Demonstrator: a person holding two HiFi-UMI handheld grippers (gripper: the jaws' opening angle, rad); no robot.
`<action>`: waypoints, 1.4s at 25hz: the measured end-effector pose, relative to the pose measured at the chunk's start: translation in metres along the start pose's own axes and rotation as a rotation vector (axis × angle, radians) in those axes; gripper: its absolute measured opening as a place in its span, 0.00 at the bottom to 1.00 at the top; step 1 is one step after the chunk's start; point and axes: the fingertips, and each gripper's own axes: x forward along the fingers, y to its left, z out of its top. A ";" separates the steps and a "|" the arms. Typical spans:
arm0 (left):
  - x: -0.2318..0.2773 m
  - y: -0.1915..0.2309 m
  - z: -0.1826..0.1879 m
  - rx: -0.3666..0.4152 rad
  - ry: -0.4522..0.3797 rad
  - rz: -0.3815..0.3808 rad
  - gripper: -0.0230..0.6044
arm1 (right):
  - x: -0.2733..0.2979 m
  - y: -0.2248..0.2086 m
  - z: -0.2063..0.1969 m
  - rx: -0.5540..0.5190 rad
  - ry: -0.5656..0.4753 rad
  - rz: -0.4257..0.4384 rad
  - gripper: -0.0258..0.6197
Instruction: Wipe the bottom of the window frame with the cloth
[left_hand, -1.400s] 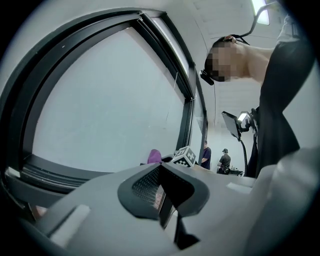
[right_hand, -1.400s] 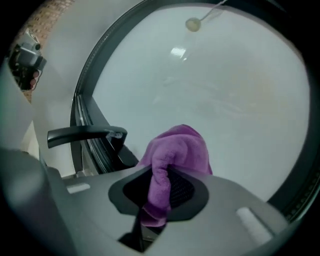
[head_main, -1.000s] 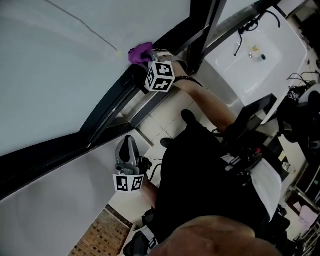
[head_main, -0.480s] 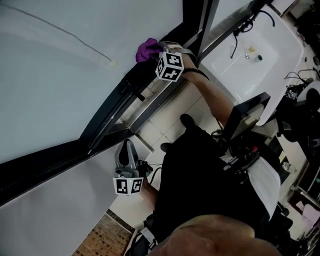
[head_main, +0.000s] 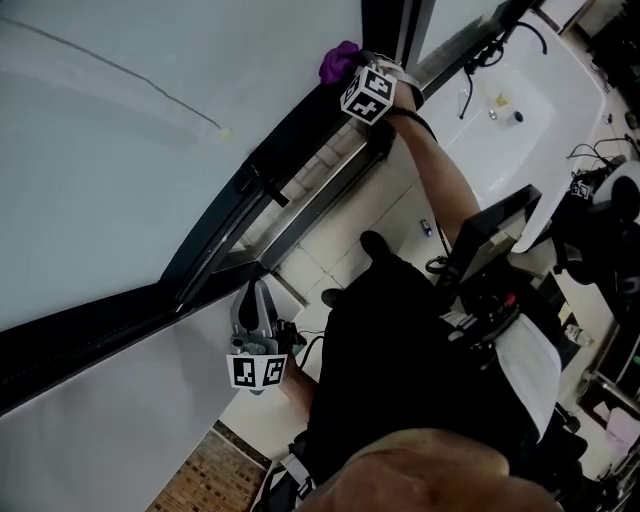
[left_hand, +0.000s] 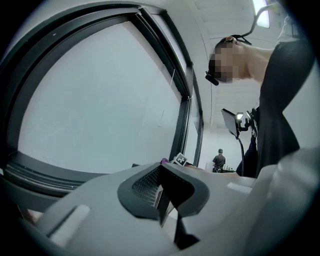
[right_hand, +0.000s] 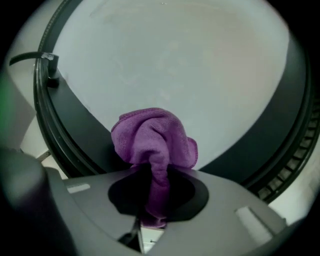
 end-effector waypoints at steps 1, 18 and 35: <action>0.002 -0.001 0.000 0.001 0.002 -0.005 0.04 | 0.003 -0.008 -0.007 0.009 0.026 -0.029 0.14; 0.001 -0.009 0.002 -0.008 -0.012 -0.024 0.04 | 0.014 -0.039 -0.029 -0.074 0.135 -0.165 0.14; -0.007 0.006 0.000 -0.030 -0.017 -0.013 0.04 | -0.124 0.134 0.139 0.419 -0.539 0.536 0.14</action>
